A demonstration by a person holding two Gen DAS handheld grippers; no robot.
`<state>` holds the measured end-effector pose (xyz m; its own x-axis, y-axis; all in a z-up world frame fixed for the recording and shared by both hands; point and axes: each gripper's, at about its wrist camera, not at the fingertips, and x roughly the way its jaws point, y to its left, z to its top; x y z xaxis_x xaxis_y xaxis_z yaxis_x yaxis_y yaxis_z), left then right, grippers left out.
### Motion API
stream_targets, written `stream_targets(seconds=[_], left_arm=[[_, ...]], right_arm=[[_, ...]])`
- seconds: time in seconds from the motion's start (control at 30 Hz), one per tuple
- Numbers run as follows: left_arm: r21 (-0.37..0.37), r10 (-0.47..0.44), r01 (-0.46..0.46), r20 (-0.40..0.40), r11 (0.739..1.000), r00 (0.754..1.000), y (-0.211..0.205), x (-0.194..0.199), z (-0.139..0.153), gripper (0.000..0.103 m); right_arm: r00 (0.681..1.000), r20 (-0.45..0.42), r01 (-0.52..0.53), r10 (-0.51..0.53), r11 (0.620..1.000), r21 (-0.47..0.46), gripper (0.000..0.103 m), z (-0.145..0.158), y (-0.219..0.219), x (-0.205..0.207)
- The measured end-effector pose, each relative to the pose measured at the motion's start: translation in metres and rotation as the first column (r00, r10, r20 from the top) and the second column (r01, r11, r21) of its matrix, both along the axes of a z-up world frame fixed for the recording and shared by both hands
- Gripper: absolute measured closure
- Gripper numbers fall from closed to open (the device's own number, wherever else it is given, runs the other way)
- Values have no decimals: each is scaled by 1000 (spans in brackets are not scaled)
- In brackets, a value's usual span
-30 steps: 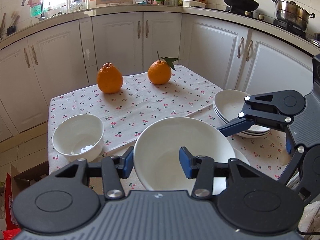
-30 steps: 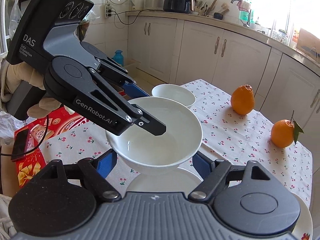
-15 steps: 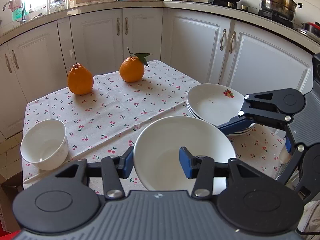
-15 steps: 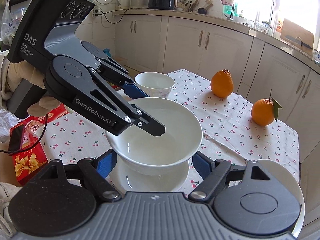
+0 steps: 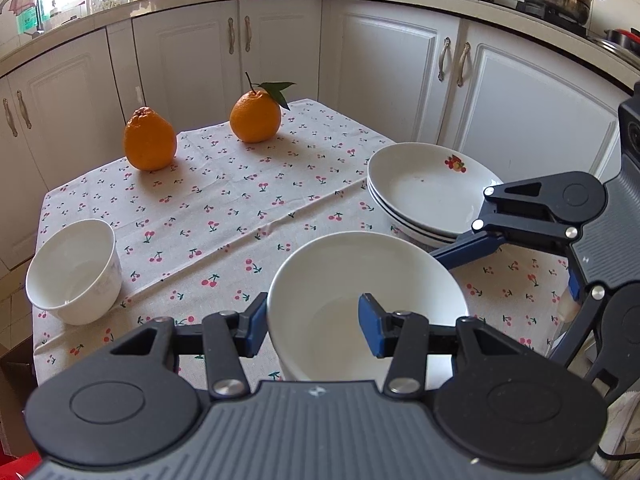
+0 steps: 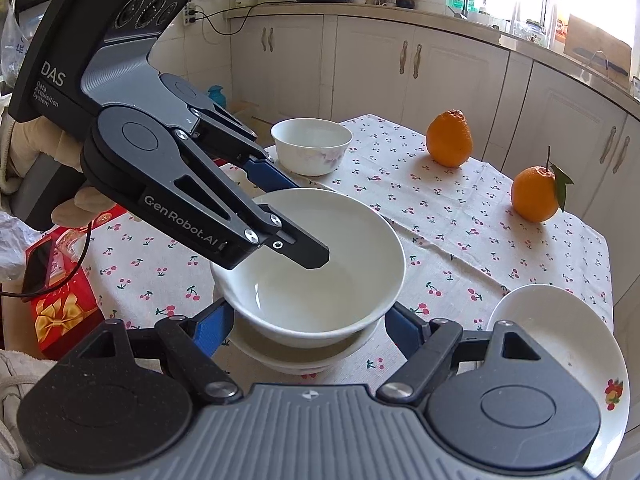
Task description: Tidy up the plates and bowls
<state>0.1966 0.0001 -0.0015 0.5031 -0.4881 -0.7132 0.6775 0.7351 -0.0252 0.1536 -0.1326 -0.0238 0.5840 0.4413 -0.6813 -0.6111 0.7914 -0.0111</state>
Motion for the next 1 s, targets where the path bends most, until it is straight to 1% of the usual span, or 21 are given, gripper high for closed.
stream_targets(seconds=[0.57, 0.63, 0.7, 0.73, 0.8, 0.87, 0.93, 1.0], left_arm=[[3, -1, 1, -9, 1000, 1000, 0, 0, -8, 56], [1, -4, 4, 2, 1000, 1000, 1, 0, -8, 53], [-1, 6, -6, 8, 1000, 1000, 3, 0, -7, 45], [-1, 11, -11, 14, 1000, 1000, 4, 0, -7, 43], [-1, 25, -25, 26, 1000, 999, 8, -1, -6, 33], [-7, 34, -34, 39, 999, 999, 13, -4, -4, 27], [-17, 47, -46, 58, 999, 997, 19, -8, -2, 24], [-29, 63, -61, 78, 998, 995, 26, -12, 0, 15]], right_arm=[[1000, -20, -9, 9, 1000, -1, 17, -5, 1, 1], [1000, -17, -9, 9, 1000, 1, 15, -4, 1, 0], [1000, 2, -3, 3, 1000, 2, 9, -2, 0, -1], [1000, 6, -4, 4, 1000, 6, 8, -1, 0, -1], [1000, 9, -3, 3, 1000, 14, 6, 2, -2, -2], [1000, 17, -4, 3, 1000, 19, 3, 4, -2, -3], [1000, 27, -5, 5, 1000, 22, 2, 6, -2, -4], [999, 36, -5, 4, 1000, 25, 1, 9, -2, -5]])
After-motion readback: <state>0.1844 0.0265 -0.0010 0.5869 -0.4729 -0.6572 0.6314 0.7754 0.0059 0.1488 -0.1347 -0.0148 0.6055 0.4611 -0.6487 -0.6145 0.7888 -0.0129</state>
